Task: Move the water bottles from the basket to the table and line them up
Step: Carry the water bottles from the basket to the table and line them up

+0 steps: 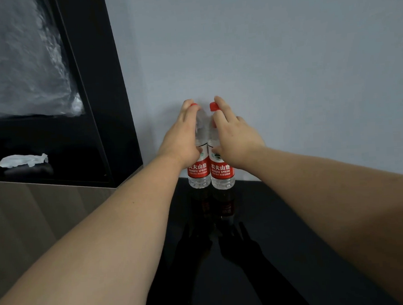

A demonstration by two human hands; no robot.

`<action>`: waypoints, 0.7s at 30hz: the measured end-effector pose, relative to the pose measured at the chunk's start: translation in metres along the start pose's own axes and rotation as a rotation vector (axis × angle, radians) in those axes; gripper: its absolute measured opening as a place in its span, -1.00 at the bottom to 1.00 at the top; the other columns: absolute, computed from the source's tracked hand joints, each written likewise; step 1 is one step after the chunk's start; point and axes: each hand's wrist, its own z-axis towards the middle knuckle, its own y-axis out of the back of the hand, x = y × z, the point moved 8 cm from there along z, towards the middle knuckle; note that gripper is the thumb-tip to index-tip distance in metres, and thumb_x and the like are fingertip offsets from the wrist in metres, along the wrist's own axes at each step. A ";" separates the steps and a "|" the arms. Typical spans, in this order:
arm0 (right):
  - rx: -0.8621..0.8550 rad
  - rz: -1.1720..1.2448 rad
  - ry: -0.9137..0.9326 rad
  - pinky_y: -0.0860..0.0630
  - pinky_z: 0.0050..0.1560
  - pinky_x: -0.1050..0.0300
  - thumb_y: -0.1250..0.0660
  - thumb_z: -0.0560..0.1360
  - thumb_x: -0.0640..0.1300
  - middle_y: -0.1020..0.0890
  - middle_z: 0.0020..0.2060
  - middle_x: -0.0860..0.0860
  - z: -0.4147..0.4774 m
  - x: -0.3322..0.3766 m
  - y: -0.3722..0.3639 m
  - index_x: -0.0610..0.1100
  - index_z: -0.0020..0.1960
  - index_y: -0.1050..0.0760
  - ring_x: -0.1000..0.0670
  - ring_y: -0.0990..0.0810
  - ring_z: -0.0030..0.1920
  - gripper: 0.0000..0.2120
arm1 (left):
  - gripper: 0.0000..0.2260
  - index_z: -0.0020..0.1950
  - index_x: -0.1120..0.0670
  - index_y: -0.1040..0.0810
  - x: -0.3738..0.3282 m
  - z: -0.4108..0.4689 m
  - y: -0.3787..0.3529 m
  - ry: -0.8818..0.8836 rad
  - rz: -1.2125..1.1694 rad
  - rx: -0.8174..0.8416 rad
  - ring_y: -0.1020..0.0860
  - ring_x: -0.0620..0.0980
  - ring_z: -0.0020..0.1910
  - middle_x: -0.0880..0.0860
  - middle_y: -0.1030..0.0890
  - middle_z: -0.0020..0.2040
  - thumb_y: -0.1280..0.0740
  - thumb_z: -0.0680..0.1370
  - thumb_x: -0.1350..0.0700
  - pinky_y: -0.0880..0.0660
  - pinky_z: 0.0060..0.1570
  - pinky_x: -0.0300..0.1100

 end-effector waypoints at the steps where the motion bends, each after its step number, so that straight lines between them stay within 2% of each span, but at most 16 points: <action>1: 0.007 -0.010 0.017 -0.52 0.08 -0.03 -0.51 0.51 -0.04 0.21 0.66 0.07 -0.001 0.000 0.003 -0.12 0.37 -0.26 -0.21 -0.36 0.44 -0.42 | 0.02 0.64 -0.06 -0.02 0.000 -0.001 0.000 0.010 0.020 0.008 -0.36 0.08 0.51 -0.18 0.15 0.65 -0.61 0.39 0.24 -0.53 0.18 -0.07; 2: 0.010 -0.022 0.031 -0.54 0.16 -0.06 -0.51 0.51 0.04 0.24 0.66 0.07 -0.003 0.000 0.007 -0.12 0.42 -0.24 -0.20 -0.31 0.50 -0.35 | 0.06 0.66 -0.10 0.05 0.001 -0.002 0.001 0.024 0.044 0.016 -0.20 0.10 0.60 -0.18 0.23 0.65 -0.61 0.40 0.22 -0.47 0.34 0.04; 4: -0.012 -0.039 0.037 -0.56 0.24 -0.11 -0.47 0.50 0.18 0.27 0.66 0.05 -0.007 -0.002 0.024 -0.11 0.47 -0.21 -0.20 -0.25 0.55 -0.27 | 0.11 0.66 -0.15 0.15 -0.002 -0.004 0.008 0.049 0.083 0.012 0.05 0.14 0.66 -0.16 0.37 0.63 -0.60 0.42 0.17 -0.31 0.49 0.21; 7: -0.053 -0.107 0.022 -0.60 0.10 -0.08 -0.41 0.53 0.23 0.25 0.66 -0.02 -0.015 0.000 0.060 -0.09 0.40 -0.25 -0.19 -0.33 0.48 -0.37 | 0.10 0.66 -0.14 0.20 -0.012 -0.008 0.028 0.098 0.128 0.001 0.15 0.14 0.65 -0.13 0.43 0.61 -0.57 0.46 0.20 -0.17 0.53 0.30; 9: -0.022 -0.159 0.012 -0.60 0.06 -0.08 -0.36 0.58 0.19 0.25 0.66 -0.05 -0.024 0.006 0.082 -0.09 0.37 -0.25 -0.19 -0.33 0.46 -0.46 | 0.09 0.66 -0.14 0.22 -0.021 -0.016 0.042 0.118 0.163 0.044 0.16 0.13 0.65 -0.14 0.43 0.60 -0.53 0.47 0.28 -0.16 0.54 0.30; 12: 0.043 -0.223 -0.012 -0.53 0.17 -0.09 -0.28 0.65 0.09 0.22 0.66 -0.09 -0.046 0.015 0.116 -0.10 0.42 -0.22 -0.21 -0.26 0.51 -0.53 | 0.04 0.66 -0.11 0.22 -0.038 -0.036 0.067 0.158 0.200 0.134 0.12 0.14 0.66 -0.12 0.41 0.61 -0.48 0.49 0.30 -0.16 0.54 0.29; 17: 0.142 -0.308 -0.020 -0.41 0.38 -0.16 -0.32 0.63 -0.10 0.10 0.66 -0.11 -0.099 0.040 0.171 -0.10 0.55 -0.15 -0.24 -0.22 0.55 -0.43 | -0.03 0.67 -0.05 0.16 -0.091 -0.089 0.122 0.187 0.223 0.281 -0.03 0.15 0.65 -0.04 0.33 0.65 -0.47 0.51 0.21 -0.18 0.52 0.29; 21: 0.197 -0.338 -0.055 -0.29 0.50 -0.23 -0.33 0.62 -0.10 0.13 0.66 -0.10 -0.156 0.061 0.213 -0.09 0.60 -0.09 -0.27 -0.13 0.61 -0.35 | -0.04 0.68 -0.03 0.17 -0.140 -0.141 0.169 0.210 0.218 0.326 -0.10 0.17 0.63 -0.01 0.28 0.67 -0.46 0.53 0.14 -0.17 0.53 0.28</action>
